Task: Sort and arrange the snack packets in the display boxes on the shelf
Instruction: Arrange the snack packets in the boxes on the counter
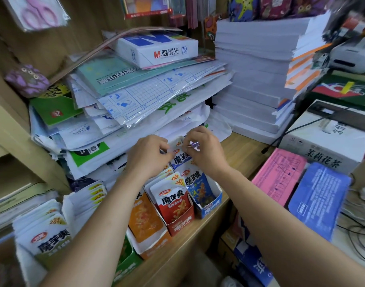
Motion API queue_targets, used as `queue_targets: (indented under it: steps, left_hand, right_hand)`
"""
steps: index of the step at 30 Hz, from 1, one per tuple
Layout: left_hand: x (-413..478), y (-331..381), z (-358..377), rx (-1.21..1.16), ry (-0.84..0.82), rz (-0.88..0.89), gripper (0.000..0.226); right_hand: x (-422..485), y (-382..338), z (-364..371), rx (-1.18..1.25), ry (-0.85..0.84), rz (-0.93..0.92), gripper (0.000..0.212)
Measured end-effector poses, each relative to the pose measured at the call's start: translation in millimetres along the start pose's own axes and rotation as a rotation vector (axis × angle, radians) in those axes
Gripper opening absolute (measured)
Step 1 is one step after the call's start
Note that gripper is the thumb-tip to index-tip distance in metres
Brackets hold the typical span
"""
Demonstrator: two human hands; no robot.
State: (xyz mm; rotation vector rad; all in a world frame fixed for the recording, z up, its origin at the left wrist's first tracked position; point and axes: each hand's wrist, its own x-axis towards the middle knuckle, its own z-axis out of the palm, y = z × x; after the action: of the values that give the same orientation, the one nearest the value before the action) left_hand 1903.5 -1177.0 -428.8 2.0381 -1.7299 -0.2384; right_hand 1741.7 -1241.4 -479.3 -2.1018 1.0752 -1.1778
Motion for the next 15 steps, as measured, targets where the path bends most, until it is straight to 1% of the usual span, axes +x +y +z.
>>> queue_targets:
  steps: [4,5,7,9,10,11,13,14,15]
  left_hand:
    - [0.4,4.3,3.9,0.024,0.070,-0.053,0.022]
    - [0.1,5.3,4.3,0.035,0.084,-0.058,0.024]
    - [0.0,6.6,4.5,0.049,0.103,-0.067,0.027]
    - [0.5,7.0,4.2,0.056,0.098,-0.077,0.029]
    - [1.0,7.1,4.1,0.054,0.088,-0.087,0.031]
    - [1.5,6.8,4.2,0.052,0.075,-0.094,0.032]
    - [3.1,5.4,5.7,0.040,0.061,-0.099,0.033]
    - [3.5,4.8,6.6,0.026,0.065,-0.096,0.032]
    - [3.2,4.7,7.1,0.013,0.074,-0.087,0.030]
  right_hand:
    - [-5.6,5.8,-18.0,0.006,-0.030,0.088,0.020]
    - [-7.4,9.3,-23.8,-0.012,-0.060,0.085,0.019]
    - [-11.3,14.9,-31.3,-0.112,-0.203,0.063,0.022]
    - [-15.8,16.2,-32.2,-0.258,-0.376,0.052,0.044]
    - [-17.1,16.1,-31.1,-0.312,-0.430,0.052,0.054]
    - [-17.6,15.2,-30.0,-0.356,-0.459,0.052,0.060]
    - [-17.4,14.9,-28.8,-0.414,-0.476,0.038,0.059]
    - [-17.2,14.4,-28.4,-0.422,-0.471,0.026,0.053]
    - [-17.2,13.4,-28.0,-0.416,-0.452,0.008,0.041]
